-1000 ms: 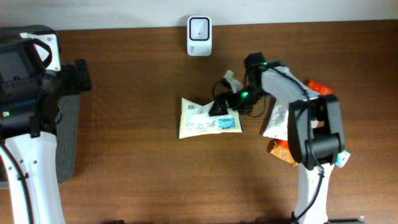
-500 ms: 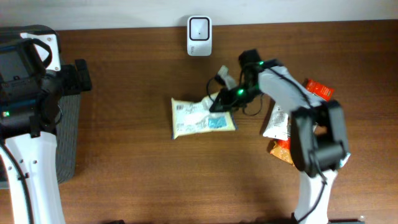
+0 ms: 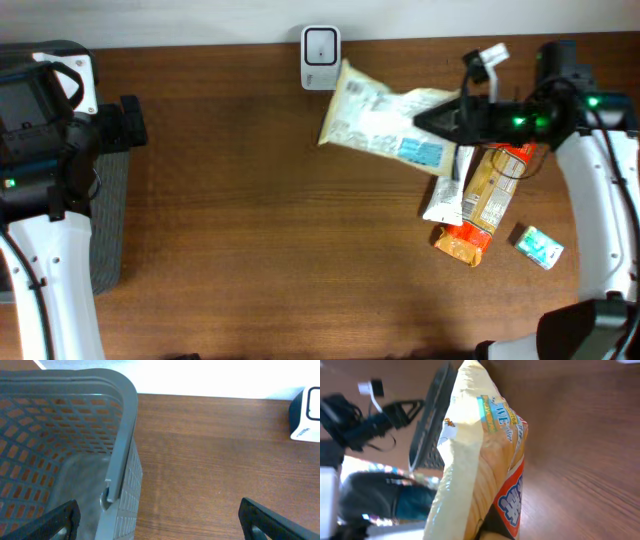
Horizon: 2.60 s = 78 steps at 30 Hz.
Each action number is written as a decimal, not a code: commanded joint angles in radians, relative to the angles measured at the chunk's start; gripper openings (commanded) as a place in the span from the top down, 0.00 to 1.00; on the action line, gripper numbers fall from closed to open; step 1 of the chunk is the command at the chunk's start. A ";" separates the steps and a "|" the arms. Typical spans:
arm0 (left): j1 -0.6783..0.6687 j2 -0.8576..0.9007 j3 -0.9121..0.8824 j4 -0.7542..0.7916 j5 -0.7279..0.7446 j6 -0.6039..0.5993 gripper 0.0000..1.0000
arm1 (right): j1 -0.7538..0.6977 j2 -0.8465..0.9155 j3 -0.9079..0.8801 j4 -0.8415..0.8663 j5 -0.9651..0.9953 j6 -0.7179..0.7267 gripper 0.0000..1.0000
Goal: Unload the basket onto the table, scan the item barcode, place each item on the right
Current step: 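Lift the white snack bag toward the scanner, then hold the snack bag's barcode against the white scanner, then lower the snack bag beside the other items and release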
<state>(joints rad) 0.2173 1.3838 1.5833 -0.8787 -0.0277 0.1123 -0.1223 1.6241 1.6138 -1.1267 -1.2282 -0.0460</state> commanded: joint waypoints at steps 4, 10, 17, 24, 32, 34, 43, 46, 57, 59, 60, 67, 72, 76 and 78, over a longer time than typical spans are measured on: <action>0.002 -0.004 0.009 0.001 -0.006 0.010 0.01 | -0.069 0.006 0.008 0.002 -0.160 0.062 0.96; 0.002 -0.004 0.009 0.001 -0.006 0.010 0.01 | 0.069 0.005 0.008 0.126 0.180 0.136 0.96; 0.002 -0.004 0.009 0.001 -0.006 0.010 0.01 | 0.509 0.062 0.008 0.502 1.581 0.060 0.96; 0.002 -0.004 0.009 0.001 -0.006 0.010 0.01 | 0.600 0.397 0.008 1.222 1.847 -0.705 0.96; 0.002 -0.004 0.009 0.001 -0.006 0.010 0.01 | 0.600 0.607 0.008 1.614 1.839 -1.155 0.96; 0.002 -0.004 0.009 0.001 -0.006 0.010 0.01 | 0.600 0.610 0.008 1.614 1.837 -1.155 0.96; 0.002 -0.004 0.009 0.001 -0.006 0.010 0.01 | 0.615 0.623 0.008 1.633 1.809 -1.286 0.96; 0.002 -0.004 0.009 0.001 -0.006 0.010 0.01 | 0.620 0.623 0.008 1.645 1.807 -1.305 0.96; 0.002 -0.004 0.009 0.001 -0.006 0.010 0.01 | 0.640 0.601 0.008 1.692 1.897 -1.181 0.96; 0.002 -0.004 0.009 0.001 -0.006 0.010 0.01 | 0.640 0.563 0.008 1.692 1.907 -1.092 0.96; 0.002 -0.004 0.009 0.001 -0.006 0.010 0.01 | 0.640 0.527 0.008 1.686 1.907 -1.043 0.96; 0.002 -0.004 0.009 0.001 -0.006 0.010 0.01 | 0.636 0.156 0.008 0.975 1.696 -0.262 0.96; 0.002 -0.004 0.009 0.001 -0.006 0.010 0.01 | 0.488 -0.113 0.008 0.549 1.261 0.215 0.96; 0.002 -0.004 0.009 0.001 -0.006 0.010 0.01 | 0.283 -0.129 0.003 0.243 1.209 0.300 0.96; 0.002 -0.004 0.009 0.001 -0.006 0.010 0.01 | 0.202 -0.092 -0.021 0.141 1.135 0.321 0.96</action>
<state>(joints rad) 0.2173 1.3838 1.5833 -0.8783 -0.0341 0.1123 0.1593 1.4986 1.6157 -0.9367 0.0132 0.2134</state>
